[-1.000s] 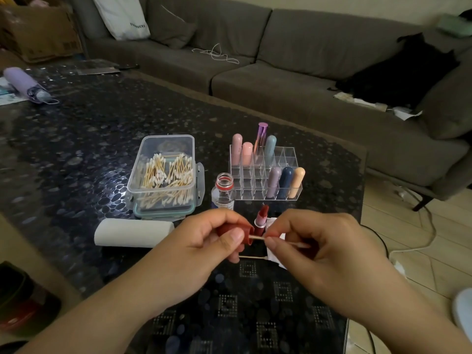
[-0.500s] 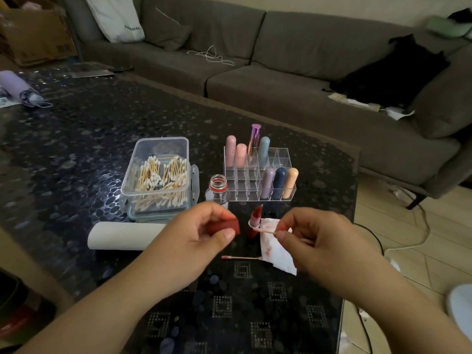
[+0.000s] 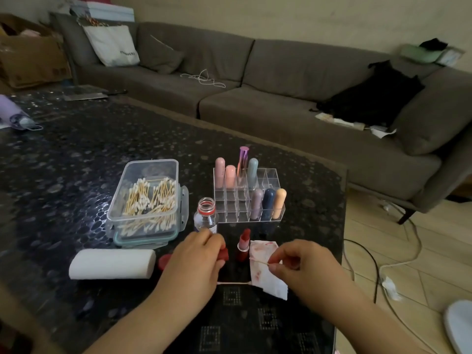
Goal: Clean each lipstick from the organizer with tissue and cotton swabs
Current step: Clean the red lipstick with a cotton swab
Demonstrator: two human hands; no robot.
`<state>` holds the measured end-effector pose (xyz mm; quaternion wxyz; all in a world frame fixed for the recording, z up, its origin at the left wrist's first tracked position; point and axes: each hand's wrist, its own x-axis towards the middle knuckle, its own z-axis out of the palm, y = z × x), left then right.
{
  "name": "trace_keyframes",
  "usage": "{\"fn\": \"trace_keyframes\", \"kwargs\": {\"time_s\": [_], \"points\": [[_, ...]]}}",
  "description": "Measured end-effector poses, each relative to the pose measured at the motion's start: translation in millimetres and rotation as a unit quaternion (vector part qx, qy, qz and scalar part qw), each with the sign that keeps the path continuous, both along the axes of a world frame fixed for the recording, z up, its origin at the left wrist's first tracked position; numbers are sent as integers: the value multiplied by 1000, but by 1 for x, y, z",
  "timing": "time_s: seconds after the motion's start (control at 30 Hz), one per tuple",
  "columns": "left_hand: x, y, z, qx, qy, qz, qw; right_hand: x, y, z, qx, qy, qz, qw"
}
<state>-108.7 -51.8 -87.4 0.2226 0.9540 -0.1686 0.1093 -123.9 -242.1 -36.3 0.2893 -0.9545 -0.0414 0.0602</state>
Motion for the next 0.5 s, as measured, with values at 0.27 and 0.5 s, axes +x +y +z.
{"fn": "trace_keyframes", "kwargs": {"time_s": [0.27,0.5], "points": [[5,-5,-5,32,8,21,999,4,0,-7,14,19,4,1000],[5,-13,-7,2,9,38,999,2,-1,-5,13,3,-3,1000]]}}
